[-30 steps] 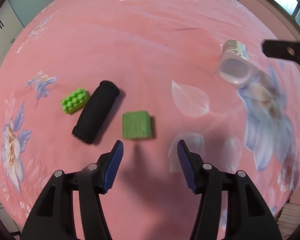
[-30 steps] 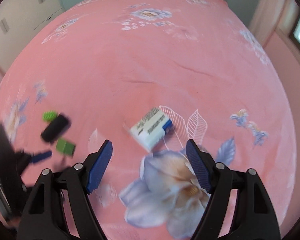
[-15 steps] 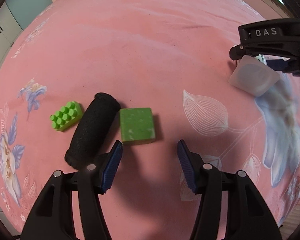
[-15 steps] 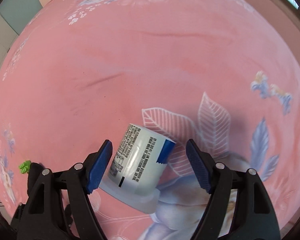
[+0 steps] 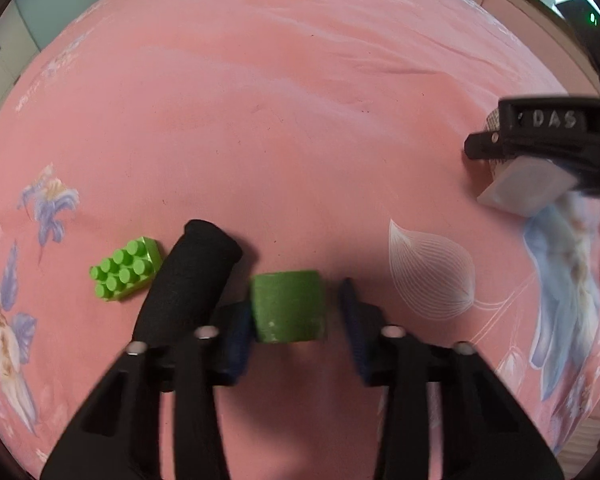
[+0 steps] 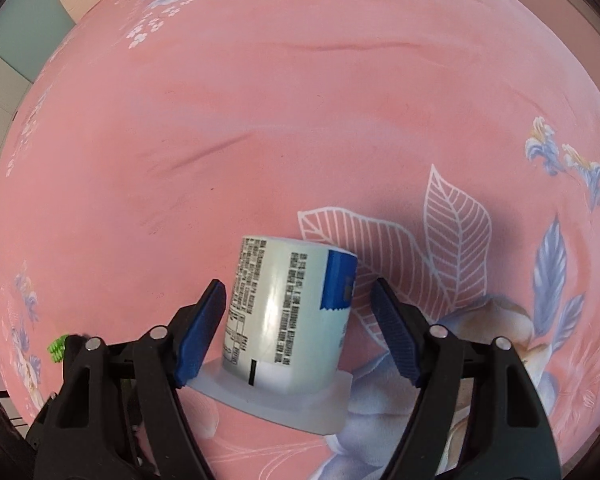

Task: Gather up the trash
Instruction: 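Grasp the green block with the left tool while the right tool grasps the clear cup, then carry the green block and clear cup with both tools over the trash bin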

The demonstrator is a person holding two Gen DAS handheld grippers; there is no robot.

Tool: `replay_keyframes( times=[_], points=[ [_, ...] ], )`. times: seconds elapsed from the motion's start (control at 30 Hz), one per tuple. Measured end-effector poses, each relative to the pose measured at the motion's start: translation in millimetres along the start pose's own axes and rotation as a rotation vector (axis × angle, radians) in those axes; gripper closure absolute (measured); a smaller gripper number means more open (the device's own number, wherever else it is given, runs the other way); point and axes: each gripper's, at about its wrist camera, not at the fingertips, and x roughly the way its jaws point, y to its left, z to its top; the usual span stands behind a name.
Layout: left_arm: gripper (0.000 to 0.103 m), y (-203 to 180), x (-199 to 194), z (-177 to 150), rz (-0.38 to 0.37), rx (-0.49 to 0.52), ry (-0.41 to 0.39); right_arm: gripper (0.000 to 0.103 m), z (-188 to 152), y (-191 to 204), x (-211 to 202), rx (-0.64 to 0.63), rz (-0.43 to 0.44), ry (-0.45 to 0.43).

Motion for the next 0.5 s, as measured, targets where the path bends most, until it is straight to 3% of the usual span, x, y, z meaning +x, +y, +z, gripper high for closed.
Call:
replay_keyframes(
  times=[0.1, 0.5],
  points=[
    [0.071, -2, -1, -1, -0.002, 0.014, -0.004, 0.046, -2, 2, 3, -0.029, 0.000, -0.007],
    [0.071, 8, -28, -17, 0.010, 0.068, -0.033, 0.053, -29, 15, -29, -0.197, -0.002, -0.052]
  ],
)
